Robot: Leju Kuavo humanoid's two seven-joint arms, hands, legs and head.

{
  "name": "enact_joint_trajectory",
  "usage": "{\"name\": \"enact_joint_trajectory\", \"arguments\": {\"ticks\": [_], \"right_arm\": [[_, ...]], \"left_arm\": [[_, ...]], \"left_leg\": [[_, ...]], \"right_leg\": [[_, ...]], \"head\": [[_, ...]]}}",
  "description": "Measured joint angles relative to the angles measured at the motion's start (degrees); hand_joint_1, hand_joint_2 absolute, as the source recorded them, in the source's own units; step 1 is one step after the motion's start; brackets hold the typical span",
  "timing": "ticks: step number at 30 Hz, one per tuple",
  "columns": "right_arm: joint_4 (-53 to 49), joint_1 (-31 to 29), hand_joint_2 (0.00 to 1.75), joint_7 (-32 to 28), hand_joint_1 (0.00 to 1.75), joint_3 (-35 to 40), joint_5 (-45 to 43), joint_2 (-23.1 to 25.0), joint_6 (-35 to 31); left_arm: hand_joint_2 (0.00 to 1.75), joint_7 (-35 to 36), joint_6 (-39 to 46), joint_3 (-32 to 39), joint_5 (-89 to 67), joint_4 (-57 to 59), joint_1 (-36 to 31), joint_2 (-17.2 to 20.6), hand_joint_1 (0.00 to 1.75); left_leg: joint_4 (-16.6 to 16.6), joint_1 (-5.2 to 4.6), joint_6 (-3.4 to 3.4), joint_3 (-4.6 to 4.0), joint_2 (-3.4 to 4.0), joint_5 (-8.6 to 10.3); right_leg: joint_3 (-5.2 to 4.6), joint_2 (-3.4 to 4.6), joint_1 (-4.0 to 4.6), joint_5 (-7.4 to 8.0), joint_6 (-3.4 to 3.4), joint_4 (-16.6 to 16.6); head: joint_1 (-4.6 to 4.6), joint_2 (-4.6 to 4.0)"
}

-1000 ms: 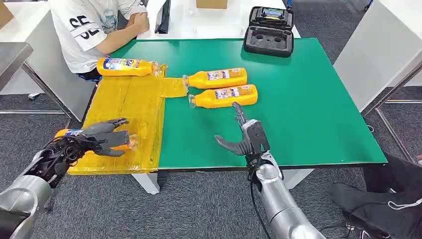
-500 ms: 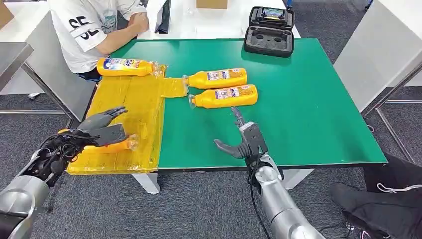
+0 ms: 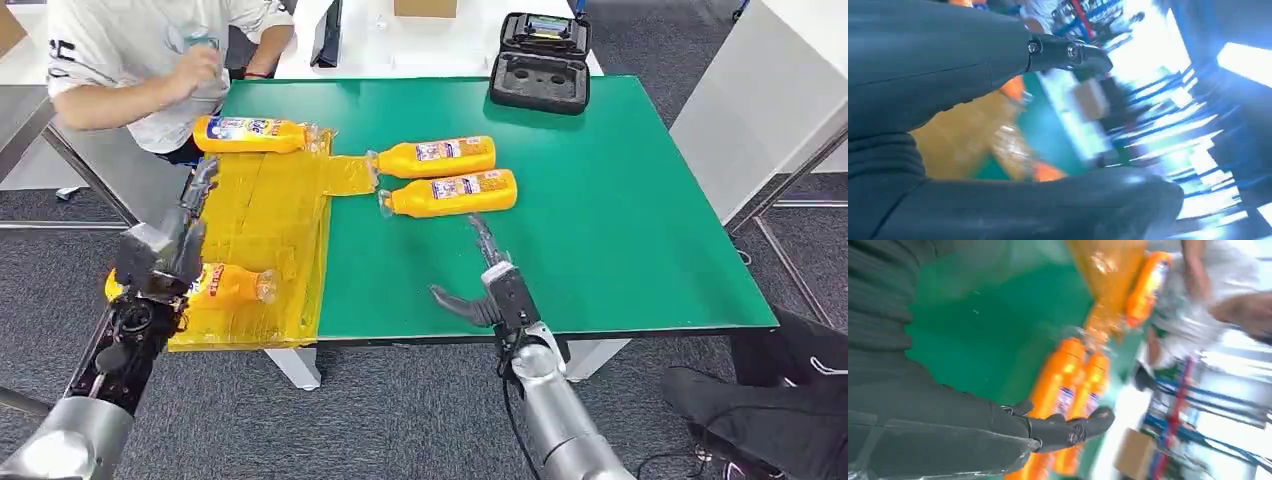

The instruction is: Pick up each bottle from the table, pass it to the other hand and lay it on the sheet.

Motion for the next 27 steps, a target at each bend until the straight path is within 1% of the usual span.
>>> {"name": "enact_joint_trajectory", "arguments": {"ticks": [2,5,6,7,8,9,10,11,12,14,15,16,19,22,27], "right_arm": [[-2.5,1.2,1.75,-1.6,0.00,0.0,-0.7,0.5,-1.9],[-6.1,3.6,1.75,-2.9,0.00,0.0,-1.5,1.6,-5.1],[-7.5,4.7,1.75,-3.0,0.12,0.1,-1.8,2.0,-6.3],[-8.8,5.6,1.75,-3.0,1.19,0.2,-2.4,2.3,-7.4],[-10.2,6.5,1.75,-3.1,1.47,0.3,-2.9,2.5,-8.5],[-11.2,7.3,1.75,-3.1,0.07,0.4,-3.3,2.7,-9.2],[-12.5,8.1,1.75,-3.1,0.07,0.5,-4.0,2.8,-10.0],[-13.8,9.0,1.75,-3.1,0.00,0.7,-4.8,2.9,-10.8],[-15.0,9.8,1.75,-3.1,0.00,1.0,-5.4,3.0,-11.5],[-17.5,11.5,1.75,-3.1,0.00,1.6,-5.6,3.1,-13.4],[-18.6,12.3,1.75,-3.1,0.00,1.9,-5.6,3.2,-14.2],[-19.4,12.9,1.75,-3.2,0.00,2.1,-5.6,3.3,-14.8],[-22.0,15.0,1.75,-3.2,0.00,3.6,-5.4,3.4,-16.6],[-24.1,16.6,1.75,-3.2,0.00,5.2,-4.9,3.4,-18.8],[-25.4,17.8,1.75,-3.2,0.00,7.5,-5.1,3.4,-19.0]], "left_arm": [[0.00,-0.1,-0.6,2.6,5.8,-3.7,3.2,-2.2,0.00],[0.00,-0.2,0.4,5.2,10.4,-8.6,7.9,-5.8,0.00],[0.00,-0.2,1.5,5.6,10.7,-10.1,9.5,-7.1,0.00],[0.00,-0.2,2.9,5.6,10.7,-11.5,10.7,-8.2,0.00],[1.75,-0.2,4.4,5.6,10.6,-12.7,11.7,-9.3,0.00],[1.75,-0.2,5.4,5.6,10.6,-13.6,12.6,-10.1,0.07],[1.75,-0.2,6.2,5.6,10.6,-14.6,13.4,-11.1,0.07],[1.75,-0.2,7.0,5.6,10.4,-15.7,14.1,-12.0,0.52],[1.75,-0.2,7.7,5.6,10.2,-16.6,14.8,-12.8,1.75],[1.75,-0.2,8.9,5.5,10.2,-18.8,16.1,-14.3,1.75],[1.75,-0.2,9.3,5.5,10.2,-19.8,16.7,-14.7,0.77],[1.75,-0.2,9.6,5.5,10.3,-20.7,17.3,-15.2,0.00],[1.75,-0.2,10.8,4.9,9.1,-24.0,19.5,-16.5,0.00],[1.75,-0.2,14.9,3.6,4.5,-26.7,21.1,-17.1,0.00],[1.75,-0.2,18.2,1.5,1.1,-29.8,23.0,-17.5,0.00]], "left_leg": [[0.0,0.00,0.00,0.00,0.00,-0.01],[0.0,0.00,0.00,0.00,-0.01,-0.01],[0.0,0.00,0.00,-0.01,-0.03,-0.01],[0.0,0.00,0.00,-0.03,-0.05,-0.01],[0.0,0.00,0.00,-0.04,-0.05,-0.01],[0.0,0.00,0.00,-0.04,-0.05,-0.01],[0.0,0.00,0.00,-0.04,-0.04,-0.01],[0.0,0.00,0.00,-0.04,-0.04,-0.01],[0.0,0.00,0.00,-0.04,-0.04,-0.01],[0.0,-0.01,0.00,-0.04,-0.03,-0.01],[0.0,-0.01,0.00,-0.04,-0.03,-0.01],[0.0,0.00,0.00,-0.04,-0.04,-0.01],[0.0,0.00,0.00,-0.04,-0.03,-0.01],[0.0,0.01,0.00,-0.04,-0.04,-0.01],[0.0,0.01,0.00,-0.04,-0.02,-0.01]], "right_leg": [[0.00,0.00,0.00,0.00,0.00,0.0],[-0.01,-0.01,0.00,0.00,0.00,0.0],[-0.01,-0.02,0.00,-0.01,0.00,0.0],[-0.01,-0.03,0.00,-0.01,0.00,0.0],[-0.01,-0.03,0.00,0.00,0.00,0.0],[-0.01,-0.02,0.00,0.00,0.00,0.0],[0.00,-0.02,-0.01,0.00,0.00,0.0],[0.00,-0.02,-0.01,0.00,0.00,0.0],[0.00,-0.02,-0.01,0.00,0.00,0.0],[0.00,-0.02,-0.01,0.00,0.00,0.0],[0.00,-0.02,-0.01,0.00,0.00,0.0],[0.00,-0.02,0.00,0.00,0.00,0.0],[-0.01,-0.02,0.01,0.00,0.00,0.0],[-0.02,-0.02,0.01,0.00,-0.01,0.0],[-0.02,-0.01,0.01,0.00,-0.01,0.0]], "head": [[-0.04,0.00],[-0.04,0.00],[-0.02,0.00],[-0.02,0.00],[-0.04,0.00],[-0.02,0.00],[-0.02,0.00],[-0.02,0.00],[-0.02,0.00],[-0.04,0.00],[-0.04,0.00],[-0.02,0.00],[-0.04,0.00],[-0.04,0.00],[-0.02,0.00]]}}
